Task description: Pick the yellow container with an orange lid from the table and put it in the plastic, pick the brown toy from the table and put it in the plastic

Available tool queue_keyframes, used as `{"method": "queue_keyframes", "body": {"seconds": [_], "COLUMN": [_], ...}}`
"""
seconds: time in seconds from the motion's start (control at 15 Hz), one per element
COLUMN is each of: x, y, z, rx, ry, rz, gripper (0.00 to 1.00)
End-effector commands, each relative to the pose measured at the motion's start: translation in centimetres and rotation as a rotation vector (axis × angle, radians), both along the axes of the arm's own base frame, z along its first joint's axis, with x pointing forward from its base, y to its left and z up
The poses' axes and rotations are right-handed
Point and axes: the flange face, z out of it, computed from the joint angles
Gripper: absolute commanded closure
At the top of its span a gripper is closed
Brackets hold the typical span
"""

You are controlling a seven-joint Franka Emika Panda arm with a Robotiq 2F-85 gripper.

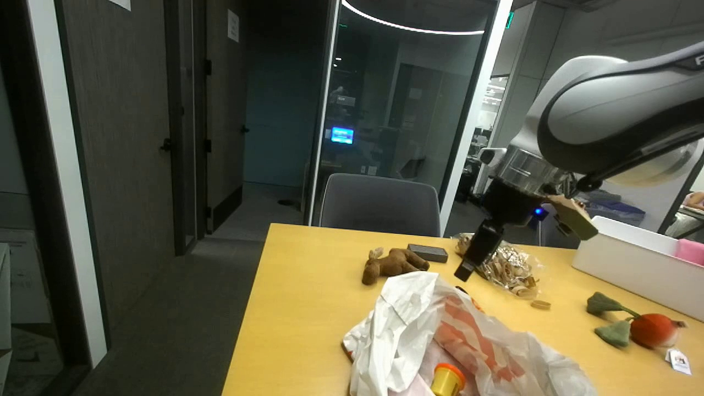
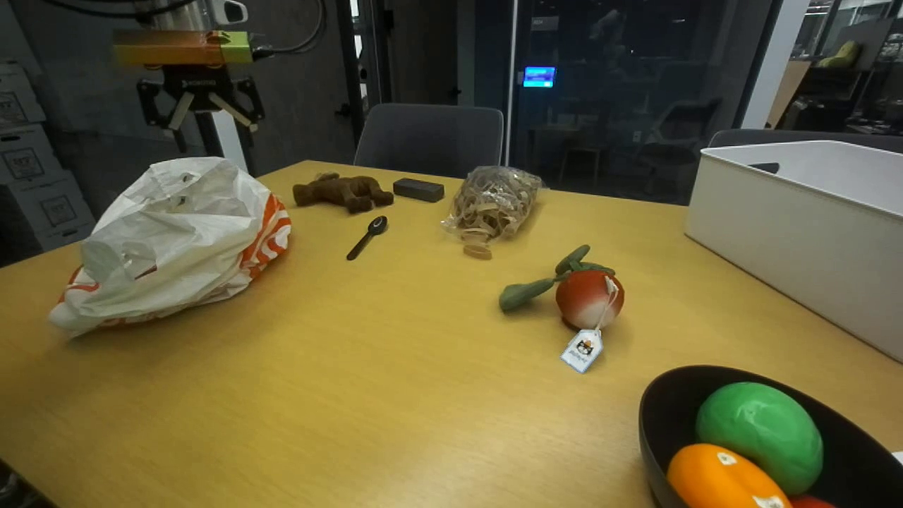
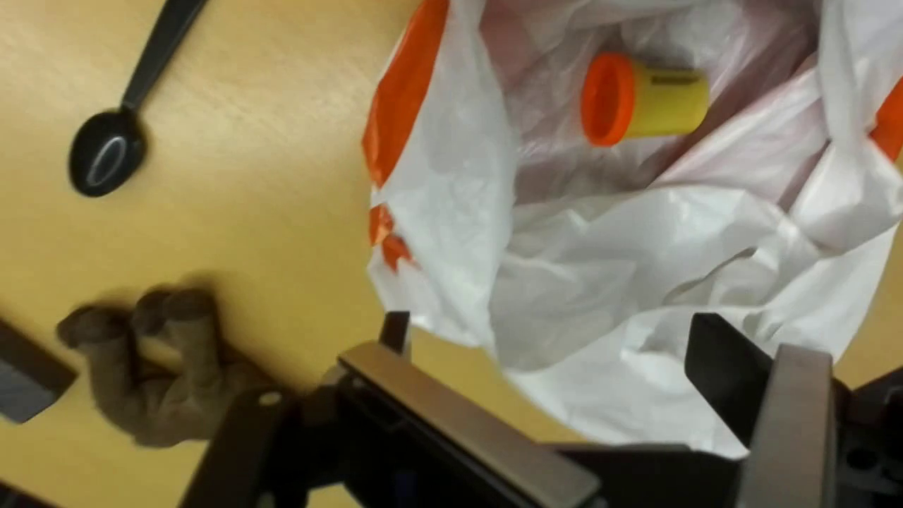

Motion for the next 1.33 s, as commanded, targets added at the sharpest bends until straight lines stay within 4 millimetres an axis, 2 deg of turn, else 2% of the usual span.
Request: {"method": "queue_keyframes", "body": {"seconds": [0.0,0.07,0.13,0.2,0.4,0.6,0.73,0.93,1.13,1.27], "x": [4.1,5.1,2.6,3.1,2.9,2.8,4.7,8.4,12.2,14.9], "y": [0.3,0.4,-0.2,-0.2,-0.1,-0.2,1.7,4.2,5.5,5.3], "z": [4.3,4.8,3.7,4.1,3.2,3.0,2.9,3.2,2.3,0.7], "rx": [0.080,0.100,0.063,0.068,0.060,0.059,0.070,0.051,0.032,0.013], "ry": [-0.107,-0.119,-0.085,-0.089,-0.071,-0.069,-0.090,-0.091,-0.107,-0.095], "rz": [-0.152,-0.206,-0.129,-0.140,-0.138,-0.138,-0.145,-0.181,-0.225,-0.274], "gripper": [0.00,0.00,0.00,0.00,0.00,0.00,0.00,0.00,0.00,0.00]}}
